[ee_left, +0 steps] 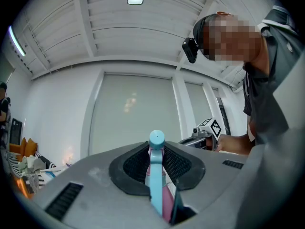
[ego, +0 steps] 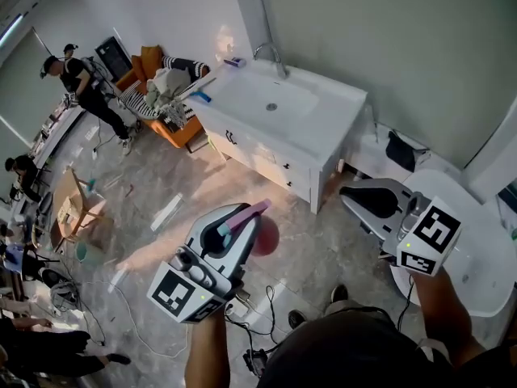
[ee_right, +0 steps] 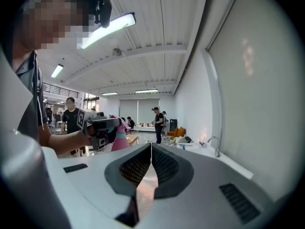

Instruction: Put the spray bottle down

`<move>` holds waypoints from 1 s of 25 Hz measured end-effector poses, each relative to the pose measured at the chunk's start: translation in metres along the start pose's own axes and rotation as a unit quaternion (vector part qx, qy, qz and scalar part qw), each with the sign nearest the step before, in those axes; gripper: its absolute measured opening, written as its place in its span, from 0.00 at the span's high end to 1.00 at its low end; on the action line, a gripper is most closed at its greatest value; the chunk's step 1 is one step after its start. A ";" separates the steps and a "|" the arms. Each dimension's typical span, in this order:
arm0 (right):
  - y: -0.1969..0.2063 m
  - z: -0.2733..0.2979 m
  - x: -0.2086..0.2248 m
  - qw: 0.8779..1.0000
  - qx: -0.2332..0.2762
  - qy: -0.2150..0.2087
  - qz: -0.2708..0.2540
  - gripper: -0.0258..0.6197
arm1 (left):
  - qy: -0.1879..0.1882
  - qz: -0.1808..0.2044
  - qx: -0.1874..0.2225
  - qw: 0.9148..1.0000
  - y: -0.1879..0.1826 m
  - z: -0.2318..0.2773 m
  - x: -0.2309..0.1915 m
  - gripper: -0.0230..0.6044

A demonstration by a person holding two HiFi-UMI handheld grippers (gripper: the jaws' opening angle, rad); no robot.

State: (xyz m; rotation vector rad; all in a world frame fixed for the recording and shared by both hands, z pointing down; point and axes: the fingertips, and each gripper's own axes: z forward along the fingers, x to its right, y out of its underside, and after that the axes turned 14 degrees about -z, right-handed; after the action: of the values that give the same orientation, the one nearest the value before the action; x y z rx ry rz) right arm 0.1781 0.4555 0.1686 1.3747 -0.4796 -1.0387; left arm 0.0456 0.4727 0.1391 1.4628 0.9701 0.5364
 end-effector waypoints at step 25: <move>0.038 0.067 0.113 1.000 -0.002 -0.017 0.021 0.95 | -0.030 -0.018 -0.012 0.999 0.006 0.078 -0.099 0.86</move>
State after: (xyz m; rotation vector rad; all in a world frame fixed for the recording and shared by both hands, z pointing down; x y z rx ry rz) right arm 0.1931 0.3208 0.1851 1.3397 -0.5296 -1.0304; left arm 0.0563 0.3476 0.1546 1.4289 0.9379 0.4748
